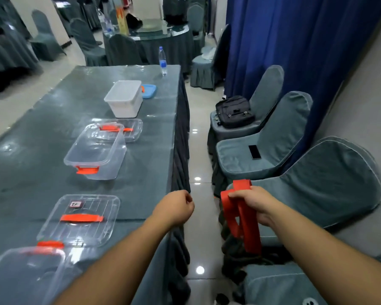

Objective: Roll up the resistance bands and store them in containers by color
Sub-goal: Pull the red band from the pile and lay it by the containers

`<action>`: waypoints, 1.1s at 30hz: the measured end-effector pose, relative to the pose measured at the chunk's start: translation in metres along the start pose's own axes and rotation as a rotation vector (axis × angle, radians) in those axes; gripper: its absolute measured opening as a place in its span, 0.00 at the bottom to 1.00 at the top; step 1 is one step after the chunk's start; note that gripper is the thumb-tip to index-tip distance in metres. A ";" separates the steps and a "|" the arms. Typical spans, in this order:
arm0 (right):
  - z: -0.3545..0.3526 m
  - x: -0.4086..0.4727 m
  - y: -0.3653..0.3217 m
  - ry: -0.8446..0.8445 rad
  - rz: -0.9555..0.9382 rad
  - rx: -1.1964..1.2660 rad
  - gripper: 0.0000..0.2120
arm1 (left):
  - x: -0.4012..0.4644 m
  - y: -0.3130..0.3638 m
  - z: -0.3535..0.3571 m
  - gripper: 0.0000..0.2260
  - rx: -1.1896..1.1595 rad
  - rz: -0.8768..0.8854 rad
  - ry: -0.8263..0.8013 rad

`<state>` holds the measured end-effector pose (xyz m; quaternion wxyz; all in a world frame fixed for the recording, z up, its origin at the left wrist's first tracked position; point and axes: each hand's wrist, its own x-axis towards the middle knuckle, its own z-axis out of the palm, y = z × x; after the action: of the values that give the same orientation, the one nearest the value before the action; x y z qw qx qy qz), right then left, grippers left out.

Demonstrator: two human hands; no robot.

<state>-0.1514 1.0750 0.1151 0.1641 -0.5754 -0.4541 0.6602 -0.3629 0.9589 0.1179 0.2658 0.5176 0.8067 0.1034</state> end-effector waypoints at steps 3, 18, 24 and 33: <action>-0.004 0.037 -0.024 0.016 -0.010 -0.001 0.07 | 0.044 -0.003 -0.009 0.09 0.070 0.015 -0.014; -0.016 0.261 -0.187 -0.039 0.016 -0.036 0.11 | 0.295 0.040 -0.090 0.10 0.229 -0.083 0.043; 0.000 0.328 -0.261 -0.070 -0.049 -0.066 0.12 | 0.378 0.034 -0.117 0.11 0.208 -0.122 0.037; 0.059 0.451 -0.372 -0.088 -0.096 -0.165 0.11 | 0.524 -0.008 -0.173 0.09 0.143 -0.135 0.034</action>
<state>-0.4468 1.5826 0.1286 0.1273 -0.5352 -0.5407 0.6364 -0.6313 1.4405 0.0904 0.2206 0.4779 0.8495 0.0362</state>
